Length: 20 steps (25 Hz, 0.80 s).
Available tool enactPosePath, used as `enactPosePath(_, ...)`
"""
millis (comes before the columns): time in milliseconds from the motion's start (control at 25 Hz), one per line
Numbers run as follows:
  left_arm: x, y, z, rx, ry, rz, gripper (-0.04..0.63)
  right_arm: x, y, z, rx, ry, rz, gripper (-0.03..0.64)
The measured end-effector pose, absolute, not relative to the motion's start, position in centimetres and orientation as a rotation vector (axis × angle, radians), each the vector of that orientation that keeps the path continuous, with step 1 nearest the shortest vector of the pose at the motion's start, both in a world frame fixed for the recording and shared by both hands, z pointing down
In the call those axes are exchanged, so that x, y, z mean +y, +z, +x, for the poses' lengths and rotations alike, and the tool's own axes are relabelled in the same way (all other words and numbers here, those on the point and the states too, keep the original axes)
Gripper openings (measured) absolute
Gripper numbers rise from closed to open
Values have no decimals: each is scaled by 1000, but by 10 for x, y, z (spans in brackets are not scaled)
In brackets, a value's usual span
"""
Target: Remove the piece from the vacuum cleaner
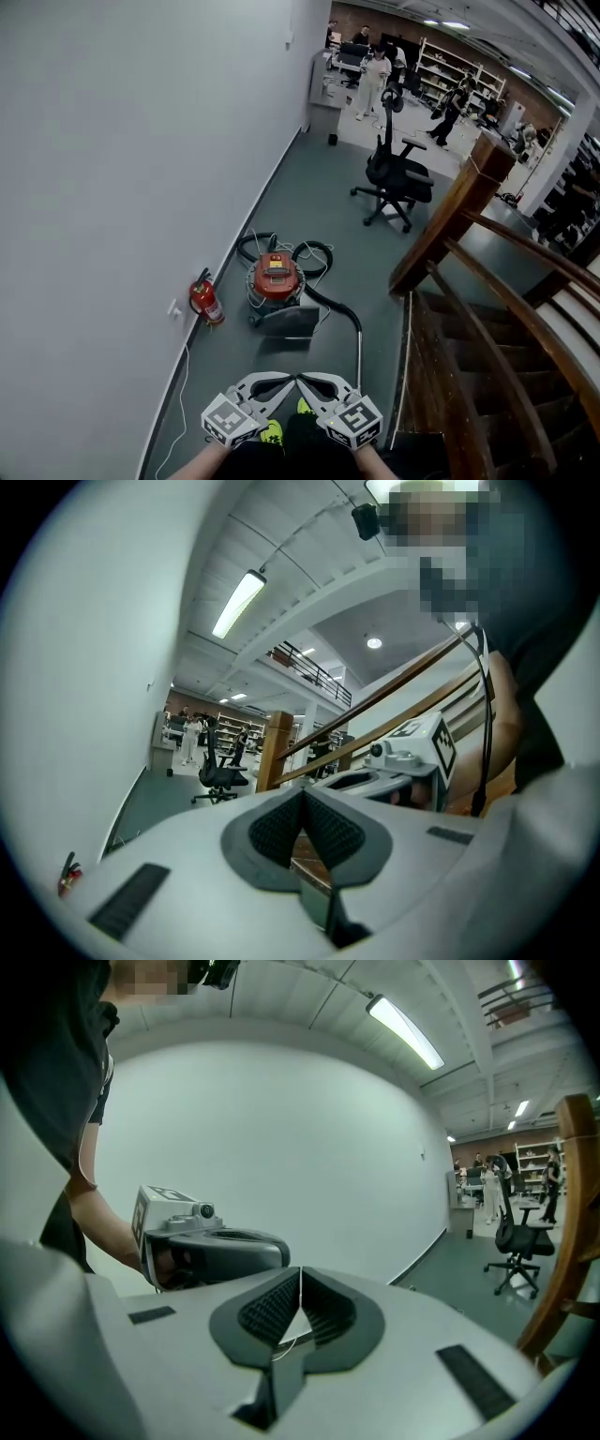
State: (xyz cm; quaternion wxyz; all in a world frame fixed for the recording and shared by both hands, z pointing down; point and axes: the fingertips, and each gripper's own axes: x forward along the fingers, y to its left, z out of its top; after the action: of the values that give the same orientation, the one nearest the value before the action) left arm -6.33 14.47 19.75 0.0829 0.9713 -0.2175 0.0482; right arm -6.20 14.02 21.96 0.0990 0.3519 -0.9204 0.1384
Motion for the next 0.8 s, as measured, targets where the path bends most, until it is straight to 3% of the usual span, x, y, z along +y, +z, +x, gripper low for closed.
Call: enactPosePath(800,51,208,-29,-735,193,2862,9,43,228,-29,-2742,415,937,17)
